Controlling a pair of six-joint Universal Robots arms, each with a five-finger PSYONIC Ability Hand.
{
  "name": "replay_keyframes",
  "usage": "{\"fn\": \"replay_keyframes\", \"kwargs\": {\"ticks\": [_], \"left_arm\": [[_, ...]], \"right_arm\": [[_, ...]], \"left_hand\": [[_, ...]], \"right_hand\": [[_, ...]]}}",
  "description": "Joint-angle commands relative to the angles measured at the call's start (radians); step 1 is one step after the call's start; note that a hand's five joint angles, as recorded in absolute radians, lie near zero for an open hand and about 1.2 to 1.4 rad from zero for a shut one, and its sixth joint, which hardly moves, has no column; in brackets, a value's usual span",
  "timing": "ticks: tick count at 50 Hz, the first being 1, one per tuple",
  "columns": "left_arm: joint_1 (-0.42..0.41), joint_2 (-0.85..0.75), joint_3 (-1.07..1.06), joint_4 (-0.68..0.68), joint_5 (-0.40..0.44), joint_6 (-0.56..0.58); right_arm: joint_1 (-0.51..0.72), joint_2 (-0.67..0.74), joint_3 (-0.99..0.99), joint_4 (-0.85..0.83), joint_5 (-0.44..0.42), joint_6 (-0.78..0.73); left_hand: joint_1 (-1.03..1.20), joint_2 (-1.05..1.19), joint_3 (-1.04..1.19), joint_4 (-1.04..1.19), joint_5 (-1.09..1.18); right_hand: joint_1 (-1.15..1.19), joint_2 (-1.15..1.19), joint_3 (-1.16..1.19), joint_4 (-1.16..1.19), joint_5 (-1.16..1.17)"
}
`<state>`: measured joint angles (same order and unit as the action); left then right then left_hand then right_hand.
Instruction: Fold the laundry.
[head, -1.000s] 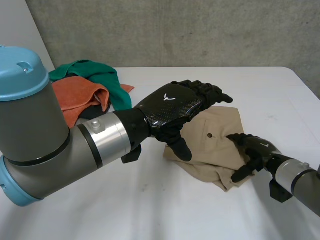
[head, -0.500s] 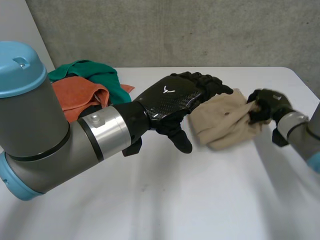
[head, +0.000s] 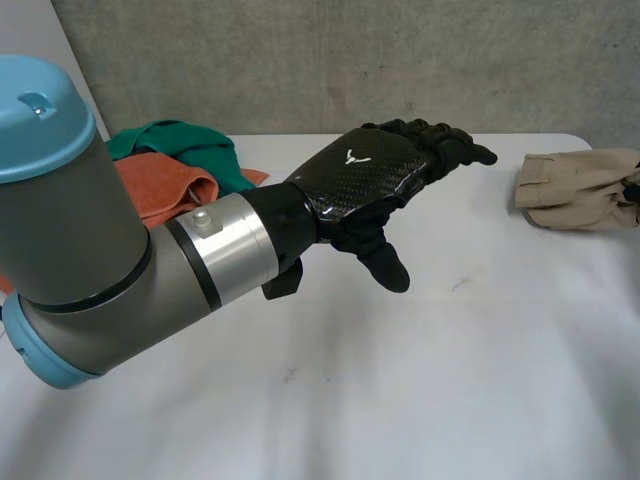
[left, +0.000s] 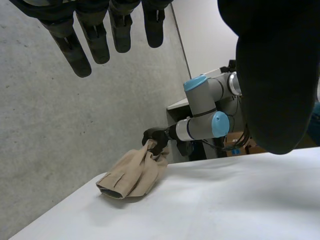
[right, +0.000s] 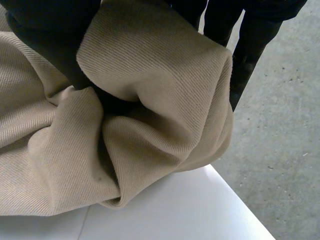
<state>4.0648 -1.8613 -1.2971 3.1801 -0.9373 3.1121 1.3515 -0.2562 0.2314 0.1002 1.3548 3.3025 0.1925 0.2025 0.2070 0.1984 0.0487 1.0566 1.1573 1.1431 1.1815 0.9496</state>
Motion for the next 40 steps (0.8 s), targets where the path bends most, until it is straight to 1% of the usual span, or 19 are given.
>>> {"fn": "replay_keyframes", "kwargs": {"ticks": [1,2,3,9,10,13,14,17,21,24,25,27,29,31,32,34,35,37,40], "left_arm": [[-0.012,-0.012,-0.002,0.0,0.0,-0.001],[-0.014,-0.012,-0.002,0.0,0.0,-0.001],[-0.014,-0.012,-0.004,0.0,0.0,-0.001],[-0.014,-0.009,-0.011,0.0,-0.001,-0.001],[-0.014,-0.007,-0.011,0.0,-0.002,-0.001],[-0.014,-0.004,-0.013,0.0,-0.002,-0.001],[-0.014,-0.002,-0.013,0.0,-0.002,-0.001],[-0.014,0.002,-0.013,0.0,-0.002,-0.001],[-0.009,0.004,-0.01,0.001,-0.005,0.0],[-0.003,0.005,0.001,0.004,-0.024,0.0],[0.005,0.008,0.004,0.009,-0.055,0.0],[0.019,0.014,0.009,0.014,-0.095,0.002],[0.057,0.021,0.019,0.026,-0.172,0.006],[0.118,0.022,0.028,0.043,-0.253,0.013],[0.14,0.024,0.03,0.052,-0.28,0.014],[0.184,0.021,0.032,0.073,-0.331,0.025],[0.23,0.013,0.033,0.099,-0.383,0.051],[0.272,0.002,0.035,0.126,-0.426,0.097],[0.348,-0.067,0.042,0.15,-0.477,0.248]], "right_arm": [[-0.025,0.005,0.0,0.009,-0.029,0.0],[-0.034,0.005,0.0,0.007,-0.028,-0.001],[-0.04,0.005,0.0,0.007,-0.026,-0.001],[-0.074,0.005,-0.001,0.007,0.026,-0.076],[-0.08,0.002,0.0,0.007,0.071,-0.134],[-0.078,-0.006,0.014,0.006,0.128,-0.251],[-0.074,-0.018,0.04,0.003,0.139,-0.318],[-0.063,-0.064,0.106,-0.004,0.122,-0.392],[-0.035,-0.219,0.31,-0.094,0.127,-0.437],[-0.017,-0.392,0.55,-0.255,0.122,-0.446],[-0.014,-0.443,0.625,-0.308,0.119,-0.449],[-0.011,-0.564,0.793,-0.453,0.104,-0.458],[-0.005,-0.676,0.956,-0.586,0.075,-0.474],[0.009,-0.742,1.054,-0.646,0.044,-0.485],[0.032,-0.799,1.141,-0.677,-0.001,-0.495],[0.058,-0.848,1.216,-0.68,-0.06,-0.509],[0.07,-0.871,1.253,-0.68,-0.089,-0.518],[0.101,-0.931,1.364,-0.677,-0.189,-0.56],[0.119,-1.013,1.481,-0.645,-0.279,-0.633]], "left_hand": [[0.003,-0.007,-0.011,-0.002,-0.027],[0.003,-0.007,-0.011,-0.002,-0.027],[0.003,-0.007,-0.011,-0.002,-0.027],[0.003,-0.007,-0.011,-0.002,-0.027],[0.003,-0.007,-0.011,-0.002,-0.027],[0.006,-0.004,-0.008,0.0,-0.024],[0.003,-0.007,-0.011,-0.002,-0.027],[0.006,-0.004,-0.008,0.0,-0.024],[0.006,-0.004,-0.008,0.0,-0.024],[0.006,-0.004,-0.008,0.0,-0.024],[0.009,-0.001,-0.005,0.003,-0.022],[0.009,-0.001,-0.005,0.003,-0.022],[0.009,-0.001,-0.005,0.003,-0.022],[0.009,-0.001,-0.005,0.003,-0.022],[0.009,-0.001,-0.005,0.003,-0.022],[0.009,-0.001,-0.005,0.003,-0.022],[0.009,-0.001,-0.005,0.003,-0.022],[0.012,0.002,-0.002,0.006,-0.019],[0.018,0.008,0.004,0.012,-0.013]], "right_hand": [[0.34,0.239,0.253,0.215,0.272],[-0.505,-0.606,-0.592,-0.63,-0.573],[-0.882,-0.983,-0.969,-1.007,-0.95],[-0.882,-0.983,-0.969,-1.007,-0.95],[-0.882,-0.983,-0.969,-1.007,-0.95],[-0.882,-0.983,-0.969,-1.007,-0.95],[-0.882,-0.983,-0.969,-1.007,-0.95],[-0.882,-0.983,-0.969,-1.007,-0.95],[-0.882,-0.983,-0.969,-1.007,-0.95],[-0.882,-0.983,-0.969,-1.007,-0.95],[-0.882,-0.983,-0.969,-1.007,-0.95],[-0.882,-0.983,-0.969,-1.007,-0.95],[-0.882,-0.983,-0.969,-1.007,-0.95],[-0.882,-0.983,-0.969,-1.007,-0.95],[-0.882,-0.983,-0.969,-1.007,-0.95],[-0.882,-0.983,-0.969,-1.007,-0.95],[-0.882,-0.983,-0.969,-1.007,-0.95],[-0.882,-0.983,-0.969,-1.007,-0.95],[-0.882,-0.983,-0.969,-1.007,-0.95]]}}
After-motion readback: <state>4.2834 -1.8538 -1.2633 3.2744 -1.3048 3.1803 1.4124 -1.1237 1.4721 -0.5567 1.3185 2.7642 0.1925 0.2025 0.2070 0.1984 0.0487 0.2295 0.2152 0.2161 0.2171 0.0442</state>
